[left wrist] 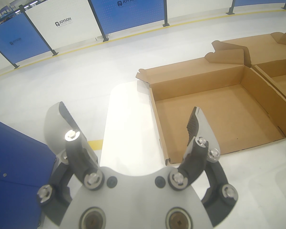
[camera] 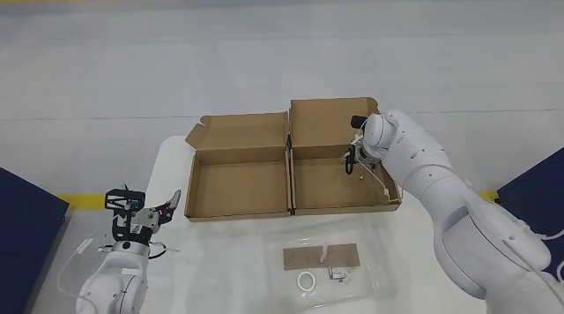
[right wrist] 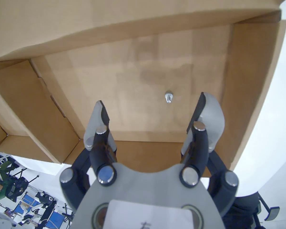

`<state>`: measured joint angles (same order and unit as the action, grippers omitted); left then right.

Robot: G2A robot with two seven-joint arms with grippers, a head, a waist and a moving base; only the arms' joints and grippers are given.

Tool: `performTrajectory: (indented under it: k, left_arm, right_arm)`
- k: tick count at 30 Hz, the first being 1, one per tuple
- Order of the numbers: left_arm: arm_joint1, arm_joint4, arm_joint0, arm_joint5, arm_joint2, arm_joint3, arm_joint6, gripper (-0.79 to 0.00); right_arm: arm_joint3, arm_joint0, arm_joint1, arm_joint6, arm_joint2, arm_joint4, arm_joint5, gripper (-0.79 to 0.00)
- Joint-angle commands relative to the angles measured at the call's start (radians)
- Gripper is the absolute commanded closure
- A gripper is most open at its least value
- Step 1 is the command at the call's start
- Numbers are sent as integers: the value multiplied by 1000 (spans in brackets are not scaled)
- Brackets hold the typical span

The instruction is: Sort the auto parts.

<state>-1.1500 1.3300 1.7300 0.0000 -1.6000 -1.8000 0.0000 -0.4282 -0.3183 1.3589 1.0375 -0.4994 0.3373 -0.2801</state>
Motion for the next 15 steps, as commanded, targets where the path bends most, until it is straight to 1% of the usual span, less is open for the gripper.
performTrajectory:
  k: [1, 5, 8, 15]
  left_arm:
    - [0, 0, 0, 0, 0, 0, 0, -785]
    - [0, 0, 0, 0, 0, 0, 0, -785]
    - [0, 0, 0, 0, 0, 0, 0, -785]
    - [0, 0, 0, 0, 0, 0, 0, -785]
  right_arm:
    - [-27, 8, -9, 12, -13, -1, 14, -785]
    - [-101, 16, -42, 53, -56, -11, 52, -785]
    - [-197, 7, -75, 115, -81, 13, 70, -785]
    - [-208, 6, -79, 122, -82, 22, 67, -785]
